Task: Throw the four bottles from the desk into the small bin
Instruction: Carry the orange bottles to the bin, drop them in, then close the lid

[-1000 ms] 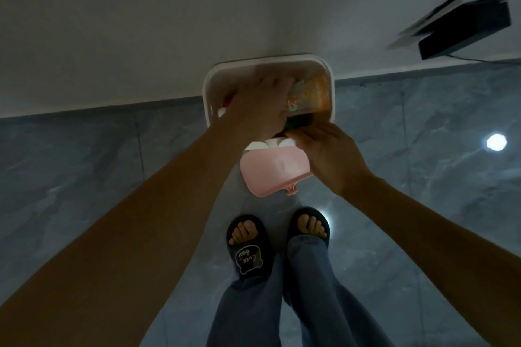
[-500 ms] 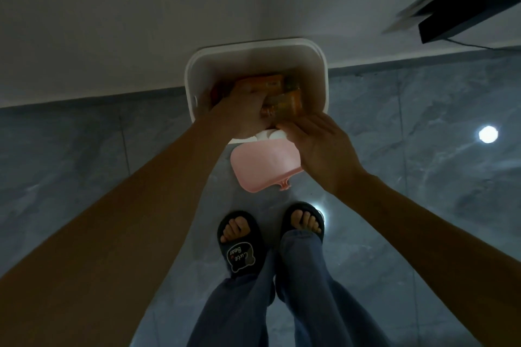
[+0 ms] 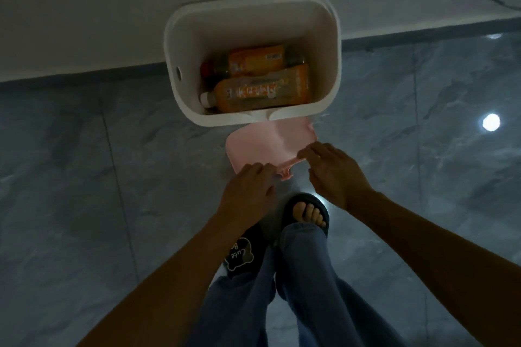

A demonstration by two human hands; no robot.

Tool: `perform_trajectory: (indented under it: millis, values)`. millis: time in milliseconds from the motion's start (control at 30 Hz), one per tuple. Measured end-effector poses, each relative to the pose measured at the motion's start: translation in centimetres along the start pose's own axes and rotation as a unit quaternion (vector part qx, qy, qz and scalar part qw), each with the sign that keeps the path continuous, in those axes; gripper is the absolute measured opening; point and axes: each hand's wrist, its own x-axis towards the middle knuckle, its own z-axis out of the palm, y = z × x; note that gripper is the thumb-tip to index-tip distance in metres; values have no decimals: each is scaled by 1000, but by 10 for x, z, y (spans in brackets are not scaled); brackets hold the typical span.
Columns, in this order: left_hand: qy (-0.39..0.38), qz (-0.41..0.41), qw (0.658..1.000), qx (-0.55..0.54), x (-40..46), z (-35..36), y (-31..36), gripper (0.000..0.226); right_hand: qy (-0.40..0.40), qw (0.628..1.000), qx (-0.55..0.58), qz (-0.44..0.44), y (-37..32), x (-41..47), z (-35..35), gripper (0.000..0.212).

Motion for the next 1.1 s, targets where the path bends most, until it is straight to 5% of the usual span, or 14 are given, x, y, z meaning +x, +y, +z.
perform_trajectory:
  millis: [133, 300, 500, 833, 1100]
  values:
    - [-37, -44, 997, 53, 30, 39, -26, 31, -44, 998, -26, 21, 6, 30, 48, 47]
    - [-25, -24, 994, 108, 43, 59, -43, 19, -33, 998, -56, -3, 10, 43, 75, 31]
    - [9, -35, 997, 70, 27, 45, -36, 11, -46, 998, -43, -5, 5, 30, 56, 29]
    - [-58, 38, 986, 151, -48, -87, 38, 42, -17, 996, 66, -53, -55, -50, -48, 37]
    - [-22, 96, 967, 233, -76, -209, 102, 25, 134, 964, 205, 106, -130, -87, -122, 22]
